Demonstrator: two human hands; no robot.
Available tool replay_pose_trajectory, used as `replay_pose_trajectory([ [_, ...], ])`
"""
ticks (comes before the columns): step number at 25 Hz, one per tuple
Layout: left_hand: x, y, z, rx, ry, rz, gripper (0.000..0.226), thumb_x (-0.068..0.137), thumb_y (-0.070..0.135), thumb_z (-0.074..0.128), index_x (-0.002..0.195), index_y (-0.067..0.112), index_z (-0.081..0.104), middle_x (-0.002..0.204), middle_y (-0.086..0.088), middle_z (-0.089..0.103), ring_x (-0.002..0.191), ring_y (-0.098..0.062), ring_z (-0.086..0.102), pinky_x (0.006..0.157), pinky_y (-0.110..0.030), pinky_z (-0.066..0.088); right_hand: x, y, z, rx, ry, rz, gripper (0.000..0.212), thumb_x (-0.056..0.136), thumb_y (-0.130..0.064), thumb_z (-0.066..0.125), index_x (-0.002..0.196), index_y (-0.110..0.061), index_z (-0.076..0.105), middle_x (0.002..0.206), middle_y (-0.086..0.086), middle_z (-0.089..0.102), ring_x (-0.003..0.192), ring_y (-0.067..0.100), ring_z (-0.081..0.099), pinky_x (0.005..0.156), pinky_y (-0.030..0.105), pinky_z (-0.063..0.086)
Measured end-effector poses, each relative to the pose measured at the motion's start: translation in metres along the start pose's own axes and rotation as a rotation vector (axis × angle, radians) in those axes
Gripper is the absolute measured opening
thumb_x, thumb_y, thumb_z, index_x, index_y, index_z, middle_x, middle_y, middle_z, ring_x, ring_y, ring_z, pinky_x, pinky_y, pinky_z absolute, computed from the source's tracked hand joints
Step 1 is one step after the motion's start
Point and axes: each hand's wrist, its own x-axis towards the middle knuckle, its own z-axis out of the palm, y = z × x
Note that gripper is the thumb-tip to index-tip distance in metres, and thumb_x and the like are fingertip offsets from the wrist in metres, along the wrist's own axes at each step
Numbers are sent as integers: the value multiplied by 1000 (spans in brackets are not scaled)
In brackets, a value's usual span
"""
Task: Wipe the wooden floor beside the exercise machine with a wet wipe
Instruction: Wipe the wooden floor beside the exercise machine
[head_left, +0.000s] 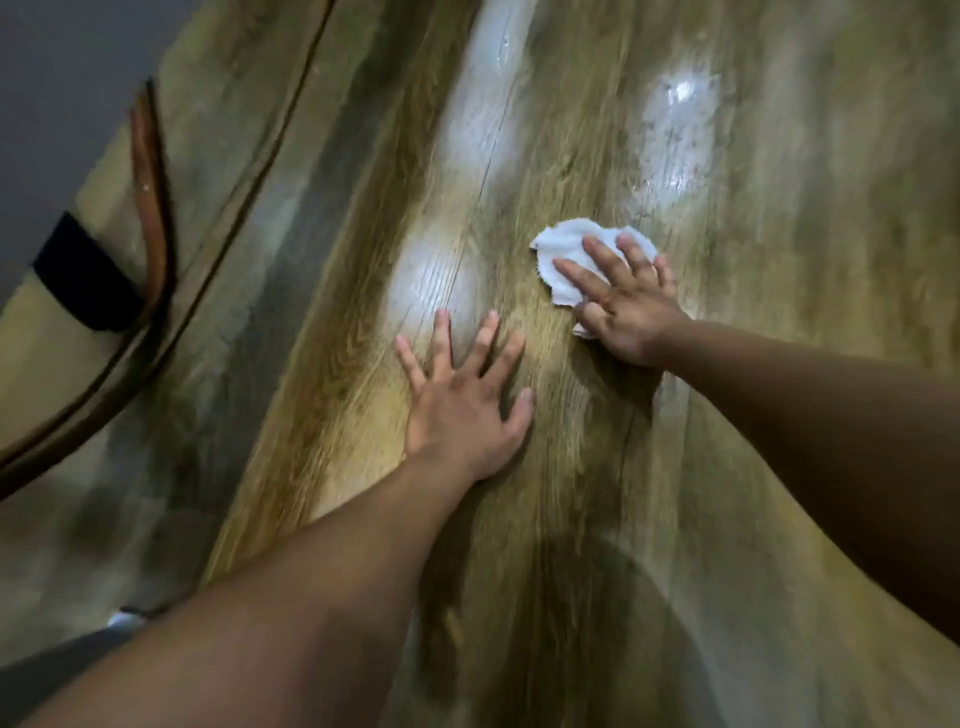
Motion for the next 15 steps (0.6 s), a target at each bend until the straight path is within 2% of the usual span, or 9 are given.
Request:
replay_pose_trajectory([
  [3, -1, 0, 1, 10, -9, 6, 68, 92, 64, 15, 153, 43, -7, 163, 11, -16, 145, -38, -26, 108, -71, -10, 15, -5, -11, 15, -42, 55, 54, 102, -44, 28, 151, -52, 6, 165, -10, -13, 150, 22, -22, 117, 54, -15],
  [8, 2, -1, -4, -37, 1, 25, 70, 89, 61, 30, 154, 40, 12, 165, 9, 5, 148, -43, -12, 108, -73, -9, 75, 0, -42, -22, -73, 52, 54, 101, -51, 21, 152, -50, 4, 165, -6, -14, 150, 30, -18, 117, 61, -10],
  [12, 6, -4, 2, -34, 14, 29, 71, 89, 60, 32, 154, 39, 15, 164, 8, 9, 148, -44, -8, 108, -74, -6, 158, -10, -70, 50, -4, 134, 54, 102, -47, 20, 153, -47, 2, 166, -2, -12, 149, 35, -19, 117, 62, -12],
  [14, 3, -3, 1, -60, 19, 28, 71, 88, 60, 34, 154, 39, 17, 164, 8, 10, 148, -43, -8, 109, -74, -4, 152, -13, -69, 11, -3, 43, 54, 100, -50, 17, 153, -48, 4, 166, 0, -6, 150, 39, -15, 116, 63, -11],
  [15, 2, -3, 2, -65, 22, 27, 72, 87, 60, 37, 154, 38, 21, 164, 8, 12, 149, -43, -6, 109, -74, -3, 139, -14, -61, -38, 28, -61, 56, 97, -53, 16, 152, -48, 8, 167, 1, 0, 150, 40, -10, 117, 64, -7],
])
